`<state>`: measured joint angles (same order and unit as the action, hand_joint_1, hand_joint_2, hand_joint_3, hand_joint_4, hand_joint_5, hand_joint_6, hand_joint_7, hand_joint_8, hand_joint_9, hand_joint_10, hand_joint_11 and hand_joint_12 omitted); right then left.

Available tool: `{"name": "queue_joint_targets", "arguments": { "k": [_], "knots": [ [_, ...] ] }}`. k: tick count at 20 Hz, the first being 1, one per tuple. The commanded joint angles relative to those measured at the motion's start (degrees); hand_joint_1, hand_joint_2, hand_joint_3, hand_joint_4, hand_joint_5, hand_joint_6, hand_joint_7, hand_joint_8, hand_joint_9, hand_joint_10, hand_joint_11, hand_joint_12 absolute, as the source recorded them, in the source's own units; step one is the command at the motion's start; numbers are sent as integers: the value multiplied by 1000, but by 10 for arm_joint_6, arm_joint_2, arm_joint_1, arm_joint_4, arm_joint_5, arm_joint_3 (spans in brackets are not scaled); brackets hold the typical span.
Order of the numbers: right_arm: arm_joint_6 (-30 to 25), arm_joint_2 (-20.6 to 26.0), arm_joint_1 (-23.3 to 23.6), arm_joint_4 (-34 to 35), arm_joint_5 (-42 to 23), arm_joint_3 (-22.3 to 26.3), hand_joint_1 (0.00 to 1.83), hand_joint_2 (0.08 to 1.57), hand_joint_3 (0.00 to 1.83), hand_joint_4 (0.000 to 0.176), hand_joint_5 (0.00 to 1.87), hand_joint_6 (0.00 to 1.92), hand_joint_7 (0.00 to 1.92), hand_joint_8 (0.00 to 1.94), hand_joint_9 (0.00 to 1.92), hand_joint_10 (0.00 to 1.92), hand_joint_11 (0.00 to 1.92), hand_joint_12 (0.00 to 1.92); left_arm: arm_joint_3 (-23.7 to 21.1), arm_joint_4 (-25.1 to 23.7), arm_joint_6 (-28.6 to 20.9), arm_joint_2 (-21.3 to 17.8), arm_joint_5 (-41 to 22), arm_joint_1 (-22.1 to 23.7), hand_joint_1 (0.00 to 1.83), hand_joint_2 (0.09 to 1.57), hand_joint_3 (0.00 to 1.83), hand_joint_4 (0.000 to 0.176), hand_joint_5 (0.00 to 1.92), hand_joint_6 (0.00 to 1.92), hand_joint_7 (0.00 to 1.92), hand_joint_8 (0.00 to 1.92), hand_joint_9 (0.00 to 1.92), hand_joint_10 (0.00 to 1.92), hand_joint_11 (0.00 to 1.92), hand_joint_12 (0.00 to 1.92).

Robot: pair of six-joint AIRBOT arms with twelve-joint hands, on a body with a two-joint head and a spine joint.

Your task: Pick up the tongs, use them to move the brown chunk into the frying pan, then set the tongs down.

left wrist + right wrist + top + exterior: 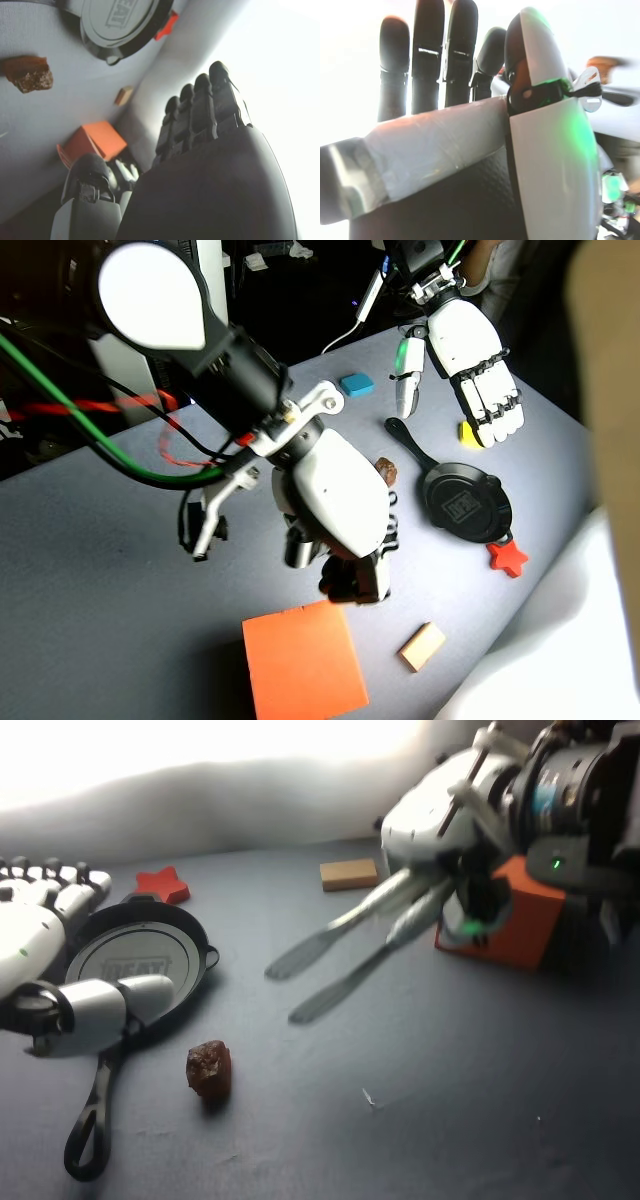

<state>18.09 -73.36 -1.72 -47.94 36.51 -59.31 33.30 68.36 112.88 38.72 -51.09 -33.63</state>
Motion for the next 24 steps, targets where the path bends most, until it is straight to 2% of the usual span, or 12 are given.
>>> {"name": "queue_joint_targets", "arguments": {
  "k": [1, 3, 7, 9, 11, 13, 16, 24],
  "knots": [
    [-6, -2, 8, -30, -23, 3, 1122, 1176, 3, 0, 855, 1163, 1169, 28, 991, 443, 553, 1401, 3, -31, 0, -5, -44, 6, 0, 1204, 0, 0, 17, 7, 35, 10, 26, 8, 0, 103],
    [-52, -14, 5, -53, -3, 3, 1112, 1190, 5, 0, 830, 1200, 1151, 17, 983, 441, 547, 1422, 8, -31, -5, -5, -44, 8, 0, 1204, 0, 0, 17, 3, 42, 3, 30, 4, 0, 109],
    [-178, -39, -6, -169, 54, 10, 1126, 1175, 0, 0, 862, 1152, 1165, 17, 989, 433, 548, 1402, 20, -31, -8, -5, -44, 9, 0, 1205, 0, 0, 9, 1, 26, 1, 18, 0, 0, 82],
    [-222, -51, -11, -198, 69, 10, 1117, 1186, 2, 0, 838, 1189, 1153, 10, 973, 423, 531, 1400, 25, -31, -11, -6, -43, 8, 0, 1207, 1, 0, 13, 3, 38, 5, 24, 3, 0, 82],
    [-256, -64, -16, -210, 95, 10, 1128, 1172, 0, 0, 867, 1144, 1155, 8, 979, 404, 537, 1380, 30, -30, -18, -7, -43, 6, 0, 1204, 0, 0, 8, 0, 29, 1, 16, 1, 0, 65],
    [-277, -75, -19, -210, 112, 10, 1119, 1185, 3, 0, 837, 1189, 1142, 3, 980, 388, 536, 1363, 36, -29, -24, -7, -43, 6, 0, 1204, 1, 0, 13, 3, 34, 1, 23, 3, 0, 93],
    [-293, -91, -22, -209, 123, 10, 1124, 1176, 0, 0, 858, 1158, 1165, 11, 1011, 378, 567, 1360, 45, -29, -29, -7, -43, 10, 0, 1200, 0, 0, 25, 5, 41, 3, 33, 4, 0, 149],
    [-308, -131, -42, -216, 131, 10, 1117, 1186, 2, 0, 838, 1187, 1157, 3, 993, 358, 564, 1377, 55, -10, -36, -9, -42, 9, 0, 1208, 2, 0, 1, 0, 27, 0, 16, 0, 0, 73]
  ]
}}
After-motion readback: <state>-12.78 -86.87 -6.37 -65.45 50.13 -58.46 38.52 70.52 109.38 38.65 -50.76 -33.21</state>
